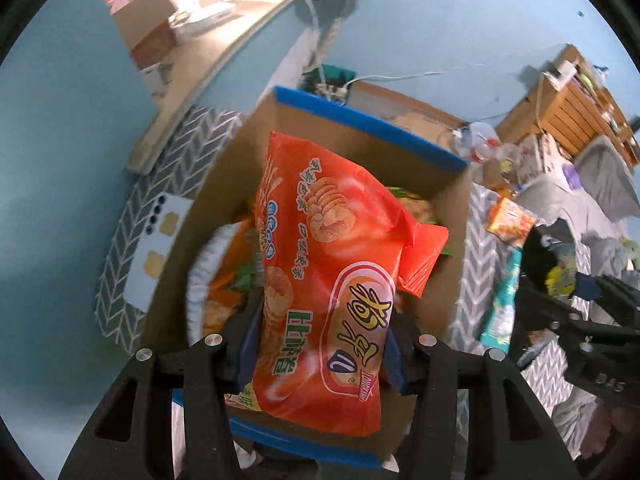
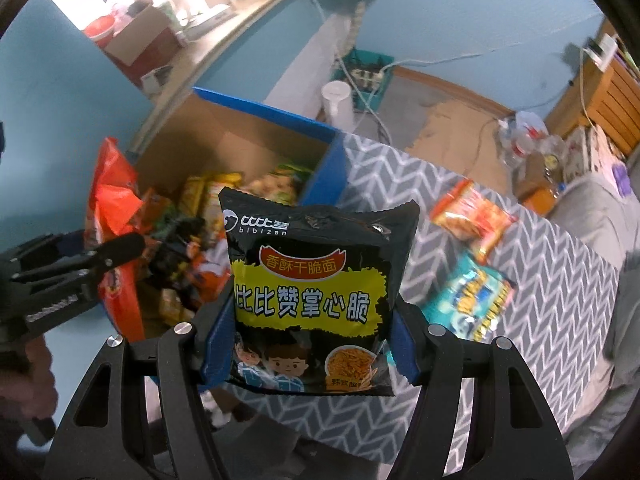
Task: Organize snacks
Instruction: 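Lift both held bags and carry them over the cardboard box, then open both grippers to drop the bags into the box, then move both grippers back from the box to the last two bags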
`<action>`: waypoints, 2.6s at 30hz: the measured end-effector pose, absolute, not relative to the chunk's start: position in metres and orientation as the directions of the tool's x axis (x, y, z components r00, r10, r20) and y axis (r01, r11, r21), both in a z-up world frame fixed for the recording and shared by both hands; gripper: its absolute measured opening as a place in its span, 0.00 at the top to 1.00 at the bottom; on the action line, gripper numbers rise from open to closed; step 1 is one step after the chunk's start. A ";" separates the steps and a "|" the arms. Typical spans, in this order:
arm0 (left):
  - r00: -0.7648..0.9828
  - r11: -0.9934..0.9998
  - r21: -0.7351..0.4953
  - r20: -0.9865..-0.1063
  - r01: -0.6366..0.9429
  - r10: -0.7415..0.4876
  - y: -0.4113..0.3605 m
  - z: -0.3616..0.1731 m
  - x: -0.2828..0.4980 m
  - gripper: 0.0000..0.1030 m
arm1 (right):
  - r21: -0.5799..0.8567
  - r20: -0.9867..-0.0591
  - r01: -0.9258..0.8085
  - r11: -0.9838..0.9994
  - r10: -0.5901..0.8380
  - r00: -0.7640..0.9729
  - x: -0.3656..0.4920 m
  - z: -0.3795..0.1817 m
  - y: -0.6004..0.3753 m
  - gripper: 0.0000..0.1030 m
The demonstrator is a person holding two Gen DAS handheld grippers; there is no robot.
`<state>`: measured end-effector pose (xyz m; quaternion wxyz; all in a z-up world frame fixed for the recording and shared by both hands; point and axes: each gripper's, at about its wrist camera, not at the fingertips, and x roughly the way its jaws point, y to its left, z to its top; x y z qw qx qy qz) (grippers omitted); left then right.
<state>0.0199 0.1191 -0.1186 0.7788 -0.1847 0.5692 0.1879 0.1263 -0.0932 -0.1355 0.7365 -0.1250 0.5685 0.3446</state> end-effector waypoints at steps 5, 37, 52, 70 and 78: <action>0.247 0.837 -0.057 -0.964 -0.545 0.094 0.143 -0.133 0.015 0.49 | 0.212 -0.922 -0.682 0.700 0.375 0.098 0.124 -0.136 -0.061 0.36; 0.217 0.780 -0.043 -0.969 -0.625 0.120 0.160 -0.125 0.014 0.35 | 0.201 -0.922 -0.767 0.609 0.381 0.061 0.127 -0.134 0.016 0.29; 0.248 0.812 -0.073 -0.964 -0.579 0.091 0.116 -0.103 0.044 0.35 | 0.158 -0.924 -0.759 0.631 0.366 0.111 0.162 -0.121 -0.038 0.28; 0.262 0.887 -0.055 -0.962 -0.458 0.076 0.036 -0.099 0.125 0.34 | 0.114 -0.954 -0.741 0.662 0.280 0.104 0.241 -0.155 -0.139 0.27; 0.233 0.915 -0.043 -0.971 -0.401 0.056 -0.003 -0.123 0.164 0.34 | 0.072 -0.970 -0.800 0.595 0.228 0.082 0.272 -0.185 -0.157 0.27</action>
